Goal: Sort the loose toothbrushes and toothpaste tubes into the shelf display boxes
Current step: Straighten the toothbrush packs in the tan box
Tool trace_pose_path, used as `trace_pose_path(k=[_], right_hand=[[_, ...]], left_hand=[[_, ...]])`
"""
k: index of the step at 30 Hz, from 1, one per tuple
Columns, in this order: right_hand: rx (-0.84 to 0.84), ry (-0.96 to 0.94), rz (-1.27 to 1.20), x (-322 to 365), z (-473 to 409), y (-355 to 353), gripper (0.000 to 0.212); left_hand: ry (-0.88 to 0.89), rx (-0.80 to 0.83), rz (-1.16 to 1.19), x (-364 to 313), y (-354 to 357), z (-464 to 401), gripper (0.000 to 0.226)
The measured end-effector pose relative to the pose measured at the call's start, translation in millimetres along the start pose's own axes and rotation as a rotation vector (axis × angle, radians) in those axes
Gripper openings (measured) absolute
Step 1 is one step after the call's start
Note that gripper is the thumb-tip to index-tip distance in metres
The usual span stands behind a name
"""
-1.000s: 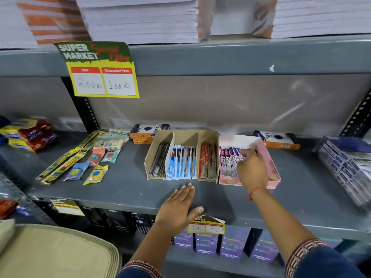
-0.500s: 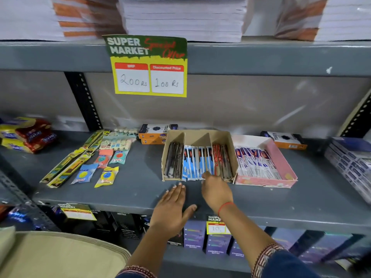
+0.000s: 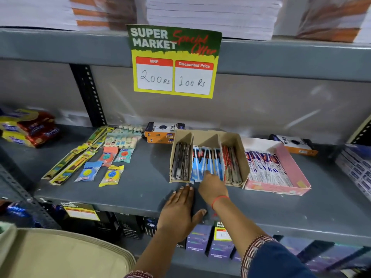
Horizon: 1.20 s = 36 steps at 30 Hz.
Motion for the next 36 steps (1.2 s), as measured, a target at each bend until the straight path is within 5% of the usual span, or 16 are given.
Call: trace_pose_path(k=[19,36], right_hand=[[-0.047,-0.114,0.344,4.5,-15.5,-6.5,0.031],[-0.079,-0.174,0.3,-0.2,-7.0,-9.5,0.036]], left_hand=[[-0.001,0.037,-0.045,-1.7,-2.5,-0.2,0.075],[-0.007,0.033,-0.031,-1.5,-1.2,0.4,0.075]])
Point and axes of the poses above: each hand's wrist, its own z-axis away from the middle knuckle, its own y-axis out of the palm, x = y × z, the point moved 4 cm from there along -z, towards the middle knuckle, and after that the axes turned 14 degrees about -z, right-handed, at the moved point
